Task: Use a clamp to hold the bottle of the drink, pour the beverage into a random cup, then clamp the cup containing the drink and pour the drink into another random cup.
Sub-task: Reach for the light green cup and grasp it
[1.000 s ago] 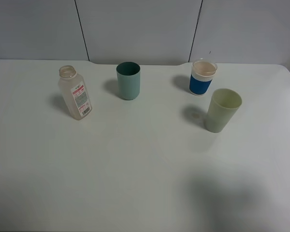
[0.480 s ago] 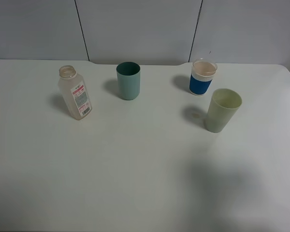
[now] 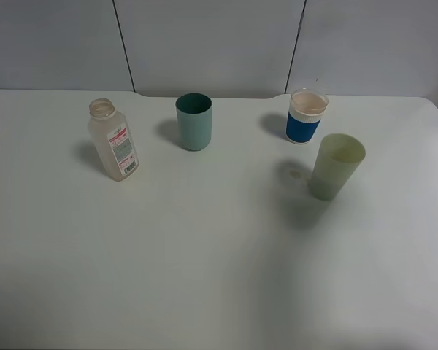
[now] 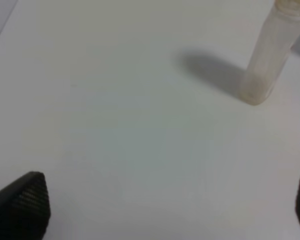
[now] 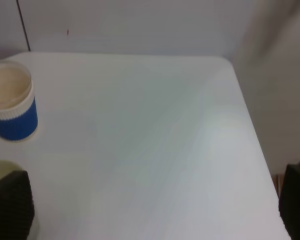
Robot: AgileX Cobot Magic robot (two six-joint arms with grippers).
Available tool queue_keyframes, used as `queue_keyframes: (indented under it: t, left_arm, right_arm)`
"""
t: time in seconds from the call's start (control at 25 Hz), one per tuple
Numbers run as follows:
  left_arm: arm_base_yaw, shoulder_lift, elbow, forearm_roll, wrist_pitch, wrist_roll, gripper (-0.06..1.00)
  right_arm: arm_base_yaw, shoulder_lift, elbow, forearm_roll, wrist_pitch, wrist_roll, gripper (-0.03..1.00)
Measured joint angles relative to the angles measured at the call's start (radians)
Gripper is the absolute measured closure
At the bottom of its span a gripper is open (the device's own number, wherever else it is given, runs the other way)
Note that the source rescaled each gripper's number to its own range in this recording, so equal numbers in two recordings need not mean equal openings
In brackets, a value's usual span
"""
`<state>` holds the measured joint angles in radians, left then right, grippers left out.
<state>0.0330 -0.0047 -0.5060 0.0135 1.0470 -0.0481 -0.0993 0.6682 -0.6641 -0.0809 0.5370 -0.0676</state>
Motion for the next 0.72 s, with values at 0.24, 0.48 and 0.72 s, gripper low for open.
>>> queue_keyframes:
  t: [0.24, 0.48, 0.72]
  left_arm:
    - [0.000, 0.000, 0.000, 0.000, 0.000, 0.000, -0.06]
    - [0.000, 0.000, 0.000, 0.000, 0.000, 0.000, -0.06]
    - [0.000, 0.000, 0.000, 0.000, 0.000, 0.000, -0.06]
  right_arm:
    - [0.065, 0.138, 0.000, -0.016, -0.192, -0.027, 0.02]
    - [0.259, 0.227, 0.000, -0.046, -0.285, -0.043, 0.02]
    - [0.304, 0.263, 0.042, -0.104, -0.360, 0.011, 0.02]
